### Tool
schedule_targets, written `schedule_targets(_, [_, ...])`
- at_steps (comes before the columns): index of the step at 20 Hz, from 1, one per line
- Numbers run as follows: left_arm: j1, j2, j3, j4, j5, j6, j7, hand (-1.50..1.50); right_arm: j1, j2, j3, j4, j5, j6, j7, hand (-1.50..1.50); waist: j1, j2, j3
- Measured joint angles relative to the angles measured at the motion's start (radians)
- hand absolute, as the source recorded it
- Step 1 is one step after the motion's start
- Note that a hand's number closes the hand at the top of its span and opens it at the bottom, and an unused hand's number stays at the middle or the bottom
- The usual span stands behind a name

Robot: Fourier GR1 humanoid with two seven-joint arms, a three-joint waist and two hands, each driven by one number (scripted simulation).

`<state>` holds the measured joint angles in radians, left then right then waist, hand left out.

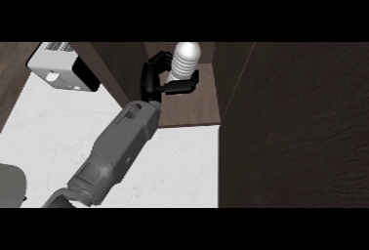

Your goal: Pick up the bottled water, place it into the cabinet and close the cabinet

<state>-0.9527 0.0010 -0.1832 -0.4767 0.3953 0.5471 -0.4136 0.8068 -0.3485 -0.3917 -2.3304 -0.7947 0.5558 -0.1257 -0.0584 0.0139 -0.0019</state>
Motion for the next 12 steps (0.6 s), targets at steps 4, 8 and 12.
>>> schedule_targets(4, [-0.063,0.001,0.017,0.096,-0.014,0.014,-0.031,-1.50,-0.008,0.002,0.008,0.001,-0.006,0.004,0.002,-1.50,-0.005,0.002,0.000])
schedule_targets(8, [-0.128,0.004,0.027,0.184,-0.033,0.021,-0.035,-1.50,-0.028,-0.007,0.007,0.006,-0.011,0.000,0.009,-1.50,-0.006,0.005,0.000])
schedule_targets(12, [-0.157,0.002,0.041,0.248,-0.041,0.024,-0.052,-1.50,-0.039,-0.009,0.009,0.006,-0.016,0.003,0.011,-1.50,-0.012,0.007,0.000])
